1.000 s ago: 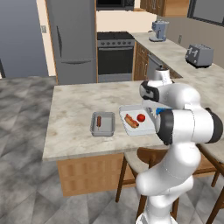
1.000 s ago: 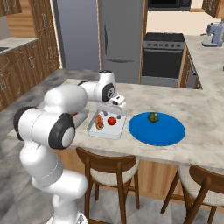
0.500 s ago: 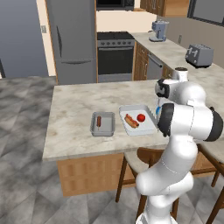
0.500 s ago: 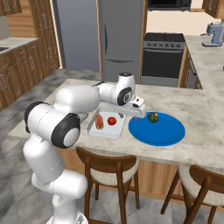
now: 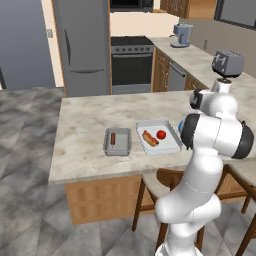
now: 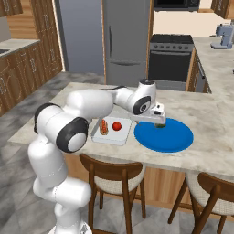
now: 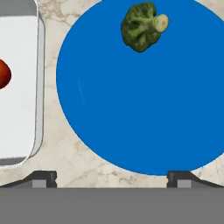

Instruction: Place one cooked food and one vegetable from the large plate to each tupperware container.

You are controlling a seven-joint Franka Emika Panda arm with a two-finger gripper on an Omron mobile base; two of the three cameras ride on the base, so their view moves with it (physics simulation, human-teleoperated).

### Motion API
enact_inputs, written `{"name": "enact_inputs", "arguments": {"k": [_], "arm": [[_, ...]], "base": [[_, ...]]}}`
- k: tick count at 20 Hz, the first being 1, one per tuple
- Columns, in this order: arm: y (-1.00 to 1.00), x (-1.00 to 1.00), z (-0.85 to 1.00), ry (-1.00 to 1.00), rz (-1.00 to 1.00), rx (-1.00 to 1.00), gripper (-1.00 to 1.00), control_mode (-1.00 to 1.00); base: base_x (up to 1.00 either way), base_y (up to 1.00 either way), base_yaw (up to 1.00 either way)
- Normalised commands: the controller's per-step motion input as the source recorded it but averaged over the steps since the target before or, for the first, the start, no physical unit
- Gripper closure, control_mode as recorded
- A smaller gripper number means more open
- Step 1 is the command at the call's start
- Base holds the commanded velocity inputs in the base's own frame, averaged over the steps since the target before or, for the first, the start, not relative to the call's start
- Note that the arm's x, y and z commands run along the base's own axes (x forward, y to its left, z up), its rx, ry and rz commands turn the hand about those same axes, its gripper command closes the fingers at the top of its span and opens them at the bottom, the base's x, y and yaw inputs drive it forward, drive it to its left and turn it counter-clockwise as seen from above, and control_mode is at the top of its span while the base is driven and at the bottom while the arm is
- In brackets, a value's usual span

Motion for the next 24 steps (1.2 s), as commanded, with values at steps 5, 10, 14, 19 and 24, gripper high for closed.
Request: {"name": "enact_inputs", "arguments": {"k": [5, 10, 14, 19, 24], "arm": [[-0.32, 0.13, 0.0, 0.0, 0.01, 0.0, -1.0, -1.0], [-0.06, 0.26, 0.0, 0.0, 0.0, 0.0, -1.0, -1.0], [-0.02, 0.2, 0.0, -0.08, 0.05, 0.01, -1.0, -1.0], [-0.18, 0.21, 0.0, -0.15, 0.08, 0.05, -1.0, -1.0], [-0.08, 0.15, -0.12, -0.11, 0.06, 0.08, -1.0, -1.0]], "base": [[0.0, 0.0, 0.0], [0.0, 0.0, 0.0], [0.0, 0.0, 0.0], [0.0, 0.0, 0.0], [0.0, 0.0, 0.0]]}}
